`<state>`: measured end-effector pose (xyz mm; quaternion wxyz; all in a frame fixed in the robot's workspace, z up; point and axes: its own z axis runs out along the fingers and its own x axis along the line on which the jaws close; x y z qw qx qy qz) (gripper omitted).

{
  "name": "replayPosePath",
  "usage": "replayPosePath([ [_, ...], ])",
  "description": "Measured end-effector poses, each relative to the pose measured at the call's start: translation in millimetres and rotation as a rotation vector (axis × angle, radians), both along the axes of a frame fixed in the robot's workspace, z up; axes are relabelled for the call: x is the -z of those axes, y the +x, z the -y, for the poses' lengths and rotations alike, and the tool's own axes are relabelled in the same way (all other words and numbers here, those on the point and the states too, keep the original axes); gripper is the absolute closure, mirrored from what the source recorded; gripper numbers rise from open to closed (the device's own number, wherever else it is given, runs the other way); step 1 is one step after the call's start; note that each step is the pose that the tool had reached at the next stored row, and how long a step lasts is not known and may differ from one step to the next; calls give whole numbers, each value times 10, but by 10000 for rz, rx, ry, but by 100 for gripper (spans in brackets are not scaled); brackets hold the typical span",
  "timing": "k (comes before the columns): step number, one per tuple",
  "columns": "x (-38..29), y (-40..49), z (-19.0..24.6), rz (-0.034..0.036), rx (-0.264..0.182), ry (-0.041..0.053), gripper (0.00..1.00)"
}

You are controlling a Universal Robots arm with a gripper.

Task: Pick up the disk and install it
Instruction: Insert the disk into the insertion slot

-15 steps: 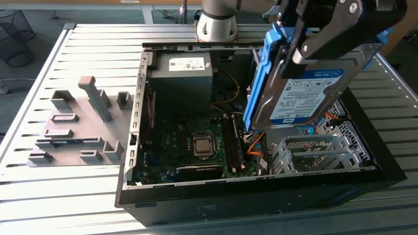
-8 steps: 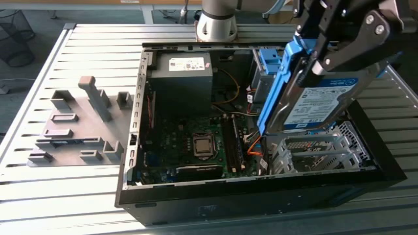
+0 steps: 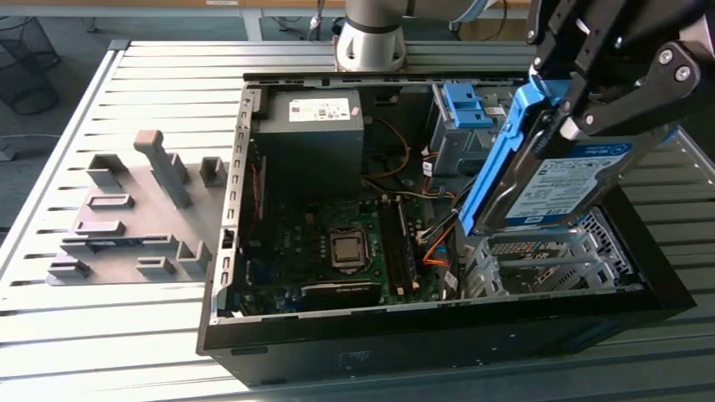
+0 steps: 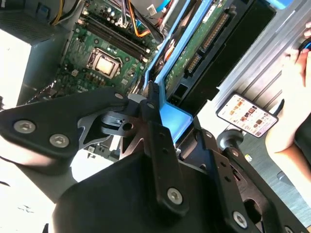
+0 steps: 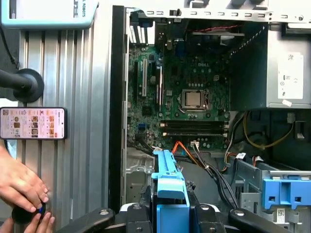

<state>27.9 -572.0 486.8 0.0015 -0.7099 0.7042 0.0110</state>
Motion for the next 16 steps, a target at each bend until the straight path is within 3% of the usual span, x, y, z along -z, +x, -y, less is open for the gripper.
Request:
replayPosePath([
  [8,82,47,86,1,1,3,64],
  [16,191,258,97,0,1,-1,64],
])
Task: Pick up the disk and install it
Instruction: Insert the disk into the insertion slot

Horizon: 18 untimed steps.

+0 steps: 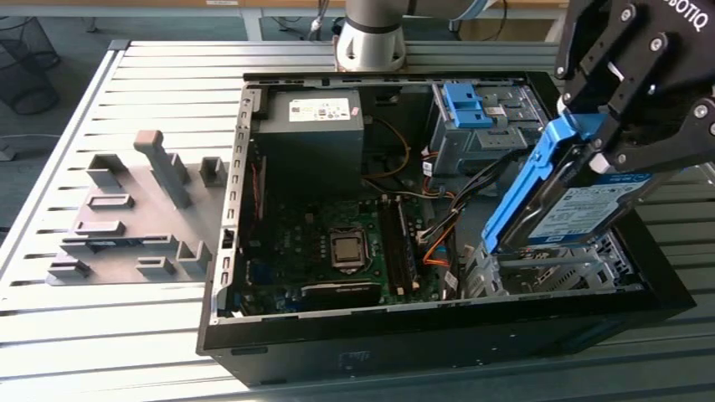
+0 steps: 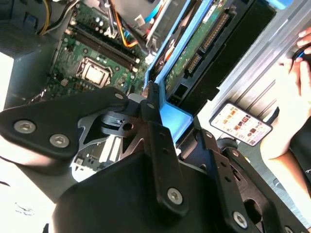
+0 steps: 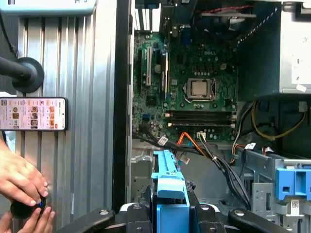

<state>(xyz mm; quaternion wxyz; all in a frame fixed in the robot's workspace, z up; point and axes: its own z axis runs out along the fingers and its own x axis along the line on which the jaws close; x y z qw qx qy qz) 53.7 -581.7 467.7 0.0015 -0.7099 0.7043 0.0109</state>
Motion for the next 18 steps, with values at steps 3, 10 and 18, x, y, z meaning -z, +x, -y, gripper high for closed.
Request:
replayPosePath([
  [3,33,63,-4,0,-1,-3,64],
  [10,53,86,-11,0,7,1,64],
  [18,128,160,-86,0,16,0,64],
])
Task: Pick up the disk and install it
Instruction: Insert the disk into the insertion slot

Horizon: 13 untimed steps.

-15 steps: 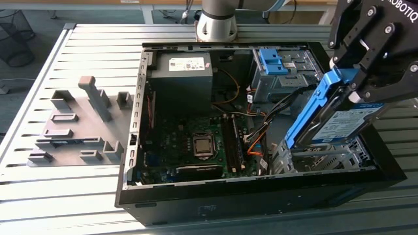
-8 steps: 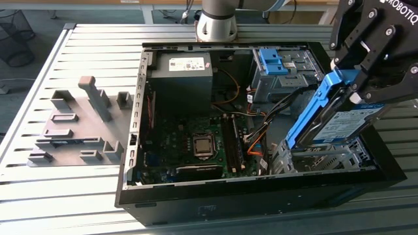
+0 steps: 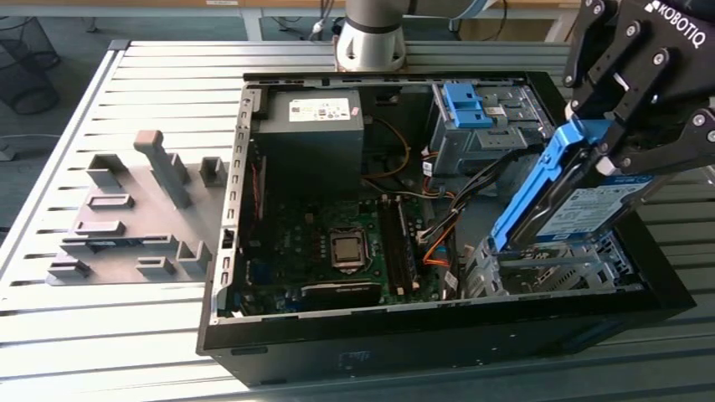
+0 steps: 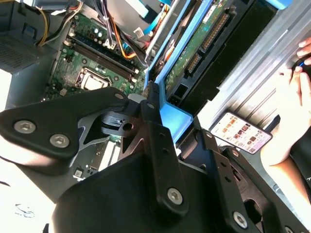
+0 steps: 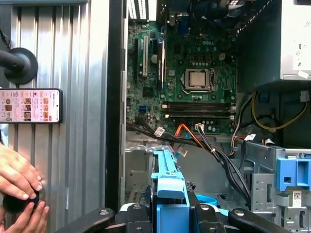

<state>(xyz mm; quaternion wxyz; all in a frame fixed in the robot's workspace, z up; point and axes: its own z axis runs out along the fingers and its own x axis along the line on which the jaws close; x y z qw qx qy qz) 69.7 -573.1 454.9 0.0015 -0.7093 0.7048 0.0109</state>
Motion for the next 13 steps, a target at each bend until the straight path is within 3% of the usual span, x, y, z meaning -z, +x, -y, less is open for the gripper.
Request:
replayPosePath([
  [13,142,38,-20,0,135,0,64],
])
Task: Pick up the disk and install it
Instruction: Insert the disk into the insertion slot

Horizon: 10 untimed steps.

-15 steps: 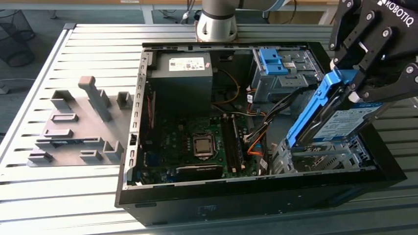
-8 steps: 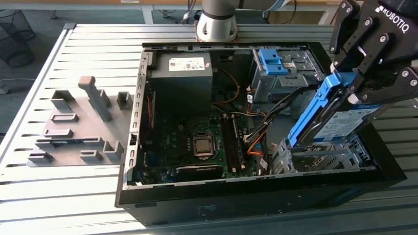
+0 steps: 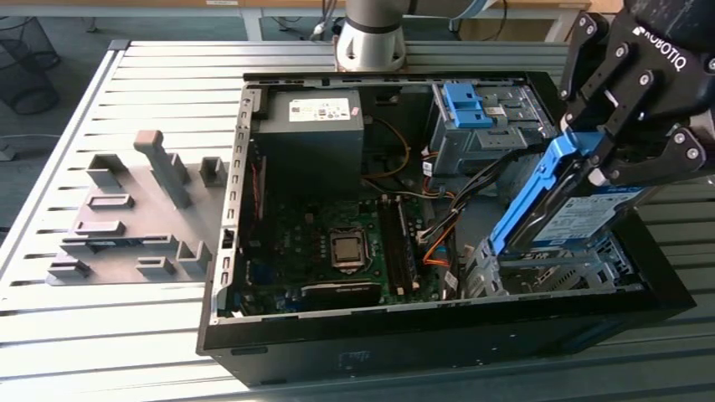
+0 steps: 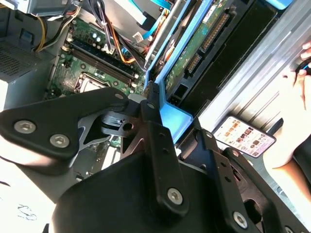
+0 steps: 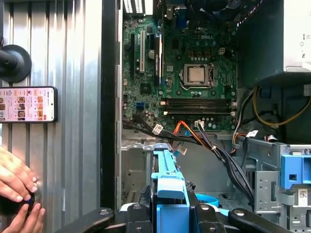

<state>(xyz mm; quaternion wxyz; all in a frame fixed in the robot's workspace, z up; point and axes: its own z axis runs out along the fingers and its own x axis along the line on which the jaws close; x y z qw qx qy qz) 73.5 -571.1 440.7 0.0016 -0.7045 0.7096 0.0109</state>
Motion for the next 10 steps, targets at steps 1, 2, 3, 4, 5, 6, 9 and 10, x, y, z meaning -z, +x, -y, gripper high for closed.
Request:
replayPosePath([
  [1,6,0,0,0,2,0,64],
  [2,12,0,0,0,7,0,64],
  [3,17,0,0,0,15,1,64],
  [4,22,0,0,0,26,0,64],
  [5,27,0,0,0,39,0,64],
  [6,32,0,0,0,55,0,64],
  [9,43,0,0,0,87,0,64],
  [10,46,0,0,0,95,0,64],
])
